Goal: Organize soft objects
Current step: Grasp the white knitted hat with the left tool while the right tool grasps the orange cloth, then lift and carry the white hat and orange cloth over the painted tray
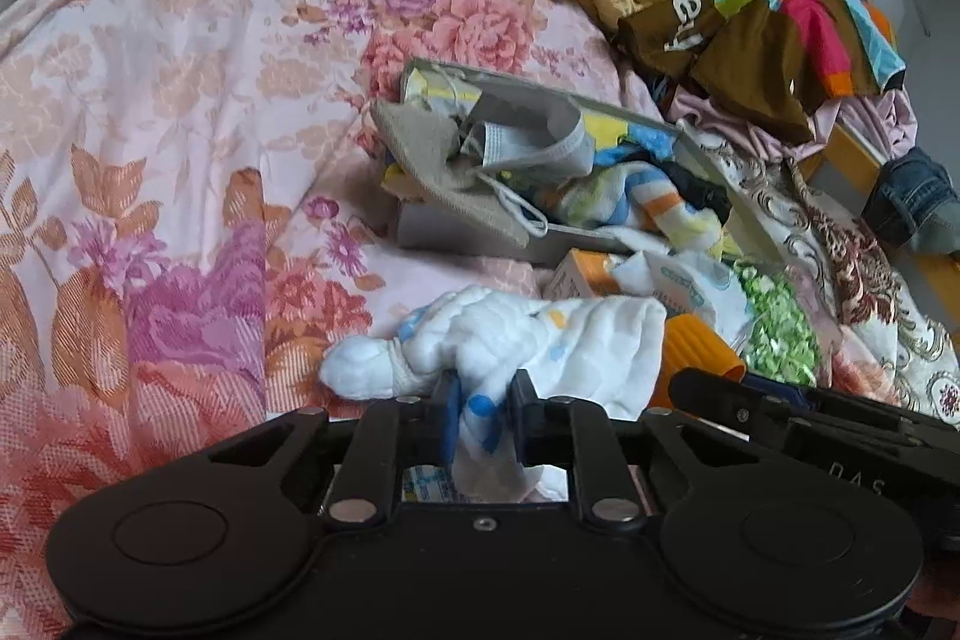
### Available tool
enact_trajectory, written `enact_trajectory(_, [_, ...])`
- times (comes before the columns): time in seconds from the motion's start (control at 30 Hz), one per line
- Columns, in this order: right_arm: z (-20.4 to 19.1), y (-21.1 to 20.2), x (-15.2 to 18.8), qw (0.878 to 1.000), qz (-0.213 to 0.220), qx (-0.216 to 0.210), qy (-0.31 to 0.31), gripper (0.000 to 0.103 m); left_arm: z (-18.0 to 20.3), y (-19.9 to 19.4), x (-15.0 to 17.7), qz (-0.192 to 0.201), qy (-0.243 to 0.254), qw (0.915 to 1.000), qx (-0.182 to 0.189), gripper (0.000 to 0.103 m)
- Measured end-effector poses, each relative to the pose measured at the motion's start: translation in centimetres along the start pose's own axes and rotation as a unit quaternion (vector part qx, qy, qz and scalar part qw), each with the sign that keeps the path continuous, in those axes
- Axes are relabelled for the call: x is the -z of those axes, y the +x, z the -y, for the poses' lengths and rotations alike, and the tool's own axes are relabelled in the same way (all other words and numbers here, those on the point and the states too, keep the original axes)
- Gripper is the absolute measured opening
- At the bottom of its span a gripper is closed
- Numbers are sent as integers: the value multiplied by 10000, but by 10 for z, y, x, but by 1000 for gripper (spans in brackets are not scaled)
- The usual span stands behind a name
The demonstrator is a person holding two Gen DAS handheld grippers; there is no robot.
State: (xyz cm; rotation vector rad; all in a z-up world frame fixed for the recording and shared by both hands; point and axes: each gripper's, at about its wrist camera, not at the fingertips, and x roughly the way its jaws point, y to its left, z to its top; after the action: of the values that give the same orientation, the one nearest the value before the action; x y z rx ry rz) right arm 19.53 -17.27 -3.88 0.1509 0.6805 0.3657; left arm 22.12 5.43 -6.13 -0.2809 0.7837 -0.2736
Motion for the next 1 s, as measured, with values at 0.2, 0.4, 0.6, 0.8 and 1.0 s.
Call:
enact_trajectory(0.2, [-4, -8, -3, 9996, 203, 137, -141, 20, 1, -15, -5, 439, -80, 9990, -27, 10])
enact_trajectory(0.4, [-14, -19, -3, 9975, 470, 194, -496, 20, 5, -34, -8, 1004, -42, 9948, 174, 9])
enact_trajectory(0.6, [-26, -35, -8, 9914, 915, 278, -895, 20, 8, -51, -12, 1494, -115, 9885, 221, 9])
enact_trajectory(0.8, [-28, -51, -16, 9866, 1276, 239, -991, 20, 11, -68, -16, 1827, -161, 9819, 470, 9])
enact_trajectory(1.0, [-30, -61, -24, 9818, 1562, 215, -1062, 20, 21, -76, -21, 2033, -81, 9766, 692, 9])
